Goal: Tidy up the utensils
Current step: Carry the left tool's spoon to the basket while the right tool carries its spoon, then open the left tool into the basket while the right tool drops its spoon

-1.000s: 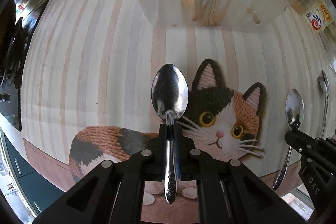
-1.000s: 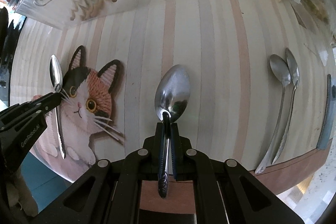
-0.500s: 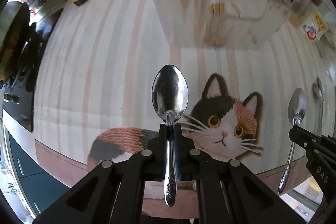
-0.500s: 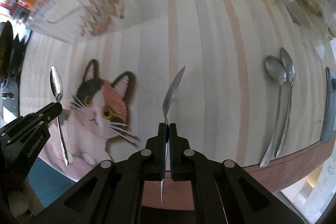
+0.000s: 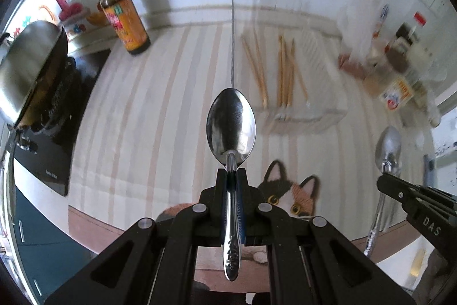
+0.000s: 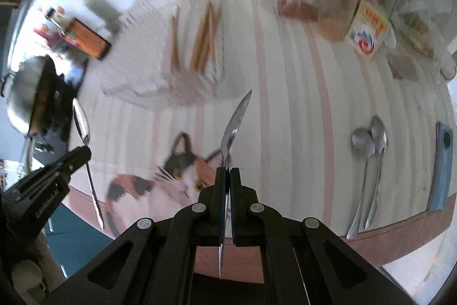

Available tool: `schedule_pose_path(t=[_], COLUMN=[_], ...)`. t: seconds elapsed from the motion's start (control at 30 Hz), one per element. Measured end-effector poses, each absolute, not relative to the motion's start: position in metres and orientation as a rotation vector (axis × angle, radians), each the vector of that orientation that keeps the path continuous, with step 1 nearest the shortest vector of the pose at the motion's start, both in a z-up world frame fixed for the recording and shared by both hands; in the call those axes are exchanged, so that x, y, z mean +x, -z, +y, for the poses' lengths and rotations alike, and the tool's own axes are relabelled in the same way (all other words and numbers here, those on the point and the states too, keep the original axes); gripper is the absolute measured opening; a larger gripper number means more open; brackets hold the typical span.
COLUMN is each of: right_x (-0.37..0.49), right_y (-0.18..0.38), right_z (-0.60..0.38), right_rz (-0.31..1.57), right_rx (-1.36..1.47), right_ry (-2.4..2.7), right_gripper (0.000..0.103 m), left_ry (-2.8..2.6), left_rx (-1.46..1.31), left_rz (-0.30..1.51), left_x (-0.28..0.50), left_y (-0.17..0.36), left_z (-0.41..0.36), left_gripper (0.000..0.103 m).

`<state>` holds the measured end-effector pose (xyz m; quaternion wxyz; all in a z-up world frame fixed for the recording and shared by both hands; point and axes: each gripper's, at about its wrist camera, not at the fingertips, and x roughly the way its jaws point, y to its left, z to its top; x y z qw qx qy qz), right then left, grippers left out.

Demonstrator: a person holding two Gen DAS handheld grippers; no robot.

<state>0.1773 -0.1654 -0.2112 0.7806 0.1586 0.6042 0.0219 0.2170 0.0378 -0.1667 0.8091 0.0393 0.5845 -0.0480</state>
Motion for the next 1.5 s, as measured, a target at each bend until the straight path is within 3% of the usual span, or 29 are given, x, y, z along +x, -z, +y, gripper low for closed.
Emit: schedule_pose_path(t=[0.37, 0.6, 1.03, 1.17, 1.2, 1.23, 1.33, 1.43, 1.5], right_x=[0.23, 0.288, 0.382, 0.378, 0.373, 0.368, 0.344, 0.317, 0.291], right_y=[0.139, 0.125, 0.194, 0.207, 0.206, 0.205, 0.197, 0.191, 0.19], right_z=[-0.164, -0.168, -0.156, -0.161, -0.165, -0.17, -0.19, -0.217, -0.238], right_rz=[1.156, 1.122, 1.303, 1.334, 1.33, 1.323, 1.299, 1.264, 1.246], right_rx=[0.335, 0.328, 0.355, 0.364, 0.374, 0.377, 0.375, 0.399, 0.416], right_ry=[-0.091, -0.086, -0.118, -0.113, -0.107, -0.098, -0.047, 0.015, 0.06], right_gripper=[0.003, 0.003, 0.004, 0.013, 0.015, 0.016, 0.029, 0.037, 0.041], left_ry=[0.154, 0.188, 0.194, 0.149, 0.136, 0.122, 0.053, -0.005, -0.021], left_rx=[0.055, 0.031, -0.032, -0.027, -0.027, -0.021, 0.003, 0.051, 0.061], left_rz=[1.121, 1.146, 1.379, 1.358, 1.348, 1.338, 1.25, 1.145, 1.099], left_x=[0.271, 0.326, 0.403, 0.397, 0.394, 0.393, 0.379, 0.364, 0.354], left_y=[0.105, 0.102, 0.162, 0.161, 0.16, 0.158, 0.147, 0.136, 0.134], left_z=[0.022, 0.005, -0.002, 0.006, 0.009, 0.011, 0.018, 0.022, 0.022], left_gripper=[0.004, 0.004, 0.007, 0.01, 0.013, 0.024, 0.074, 0.078, 0.089])
